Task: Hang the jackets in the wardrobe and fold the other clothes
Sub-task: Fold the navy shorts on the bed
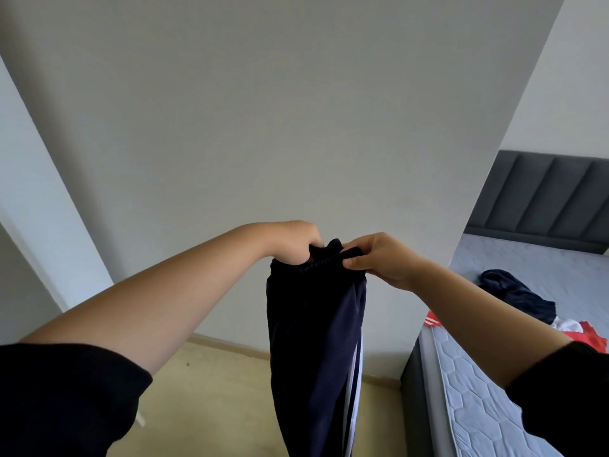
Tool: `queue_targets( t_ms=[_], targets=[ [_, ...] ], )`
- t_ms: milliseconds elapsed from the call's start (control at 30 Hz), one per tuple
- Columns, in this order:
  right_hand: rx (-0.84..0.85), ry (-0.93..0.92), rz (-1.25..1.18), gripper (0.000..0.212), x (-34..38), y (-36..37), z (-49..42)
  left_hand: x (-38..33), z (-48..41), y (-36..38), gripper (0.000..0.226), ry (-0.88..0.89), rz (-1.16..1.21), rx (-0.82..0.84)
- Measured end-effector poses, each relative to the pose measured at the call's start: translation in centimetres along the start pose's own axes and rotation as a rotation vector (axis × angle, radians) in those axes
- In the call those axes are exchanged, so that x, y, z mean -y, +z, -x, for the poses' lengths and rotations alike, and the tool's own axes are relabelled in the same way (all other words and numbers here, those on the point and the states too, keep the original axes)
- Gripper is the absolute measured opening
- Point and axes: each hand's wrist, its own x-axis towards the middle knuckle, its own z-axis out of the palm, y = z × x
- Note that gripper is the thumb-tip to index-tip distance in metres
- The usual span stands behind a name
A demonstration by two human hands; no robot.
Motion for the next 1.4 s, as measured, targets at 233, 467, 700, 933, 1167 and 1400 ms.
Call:
queue_targets(
  t_ms=[233, 467, 700, 933, 1167, 1400],
  targets=[
    [-0.110, 0.045, 0.061, 0.019, -0.5, -0.1, -0.4, 1.2, -0.6, 0.5, 0.018, -0.046, 0.359, -0.151],
    [-0.314, 0.006, -0.053, 0.013, -0.7, -0.8, -1.1, 4.1, 0.0, 4.6, 0.070, 0.043, 0.925, -0.081],
    [-0.162, -0.098, 0.217, 0.013, 0.4, -1.8, -1.1, 3.9, -0.1, 3.8, 0.024, -0.034, 0.844, -0.166],
    [-0.179, -0.145, 0.659, 0.024, 2.1, -2.3, -1.3, 3.1, 0.1, 3.4, 0.072, 0.038, 0.703, -0.416],
    [-0.247, -0.088, 0.535, 0.019, 1.9, -3.7, -1.4, 2.9, -0.1, 2.8, 0.032, 0.115, 0.585, -0.463],
    [-0.411, -0.127, 0.437, 0.015, 0.7, -2.2, -2.0, 3.1, -0.3, 4.0, 0.040, 0.061, 0.635, -0.124]
  ],
)
